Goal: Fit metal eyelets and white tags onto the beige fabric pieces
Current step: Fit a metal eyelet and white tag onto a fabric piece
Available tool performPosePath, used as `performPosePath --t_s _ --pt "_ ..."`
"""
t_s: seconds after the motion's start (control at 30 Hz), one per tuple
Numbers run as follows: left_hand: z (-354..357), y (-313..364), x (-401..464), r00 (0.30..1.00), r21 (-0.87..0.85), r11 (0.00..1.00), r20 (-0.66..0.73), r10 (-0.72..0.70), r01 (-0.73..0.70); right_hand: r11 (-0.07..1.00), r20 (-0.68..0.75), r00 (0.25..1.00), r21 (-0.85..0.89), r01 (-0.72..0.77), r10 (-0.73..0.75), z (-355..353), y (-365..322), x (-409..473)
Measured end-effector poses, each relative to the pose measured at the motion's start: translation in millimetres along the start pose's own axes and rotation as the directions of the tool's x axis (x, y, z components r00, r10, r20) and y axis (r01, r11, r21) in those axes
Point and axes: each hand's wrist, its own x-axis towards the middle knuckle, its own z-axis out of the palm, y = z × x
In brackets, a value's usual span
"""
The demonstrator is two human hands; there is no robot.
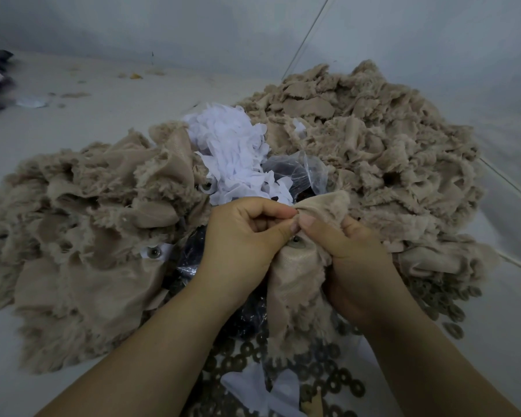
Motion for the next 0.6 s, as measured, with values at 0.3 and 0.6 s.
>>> performPosePath --t_s 0.3,0.6 --pt "-0.1 -0.7 -0.9 0.999 0.052 0.999 -0.030 0.012 -0.010 0.989 0.058 0.987 0.021 -0.148 0.147 5.5 -4.0 0.1" --pt "1.4 -2.6 -3.0 0.999 0.183 0.982 -0.021 0.042 -0.038 0.971 0.048 0.976 0.099 -0.216 0.212 4.5 -1.2 0.0"
